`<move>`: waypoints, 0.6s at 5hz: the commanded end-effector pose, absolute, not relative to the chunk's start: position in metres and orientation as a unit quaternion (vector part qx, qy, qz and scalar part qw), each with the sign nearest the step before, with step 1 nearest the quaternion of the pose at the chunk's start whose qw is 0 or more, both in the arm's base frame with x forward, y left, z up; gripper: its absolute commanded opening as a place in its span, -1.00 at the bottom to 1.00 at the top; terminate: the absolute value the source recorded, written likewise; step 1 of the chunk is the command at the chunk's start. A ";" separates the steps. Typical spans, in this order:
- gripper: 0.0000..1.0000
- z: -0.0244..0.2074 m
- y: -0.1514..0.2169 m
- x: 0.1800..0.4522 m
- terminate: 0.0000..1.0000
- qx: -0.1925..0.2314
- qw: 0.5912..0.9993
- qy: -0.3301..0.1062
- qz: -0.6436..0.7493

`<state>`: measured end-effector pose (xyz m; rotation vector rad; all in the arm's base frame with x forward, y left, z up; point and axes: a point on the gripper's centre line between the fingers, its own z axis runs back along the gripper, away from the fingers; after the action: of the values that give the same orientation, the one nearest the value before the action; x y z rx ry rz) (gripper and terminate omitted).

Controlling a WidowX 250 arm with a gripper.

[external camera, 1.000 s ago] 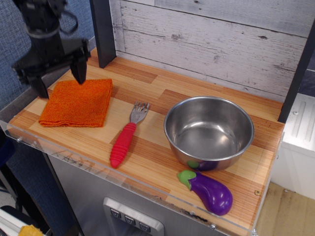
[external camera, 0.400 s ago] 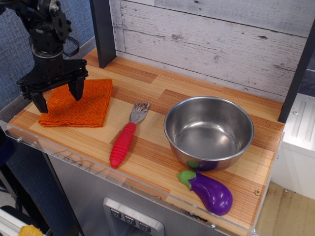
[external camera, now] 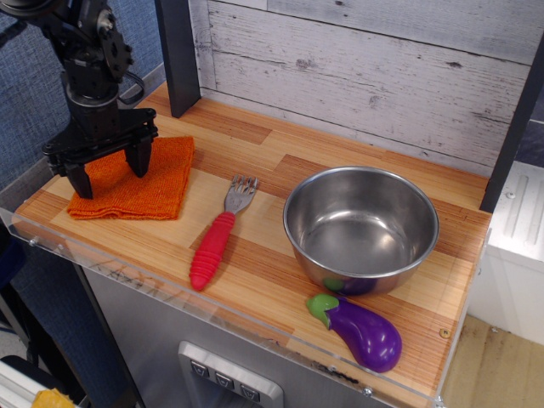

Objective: Move the orange cloth and place it on the top of the silver vessel.

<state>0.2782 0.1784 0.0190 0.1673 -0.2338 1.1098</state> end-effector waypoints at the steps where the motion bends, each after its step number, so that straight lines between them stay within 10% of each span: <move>1: 1.00 0.014 0.159 0.297 -1.00 0.064 0.843 -0.125 0.519; 3: 1.00 0.012 0.130 0.313 -1.00 0.048 0.855 -0.120 0.502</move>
<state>0.3175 0.1402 0.0108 0.1080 -0.2514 1.0746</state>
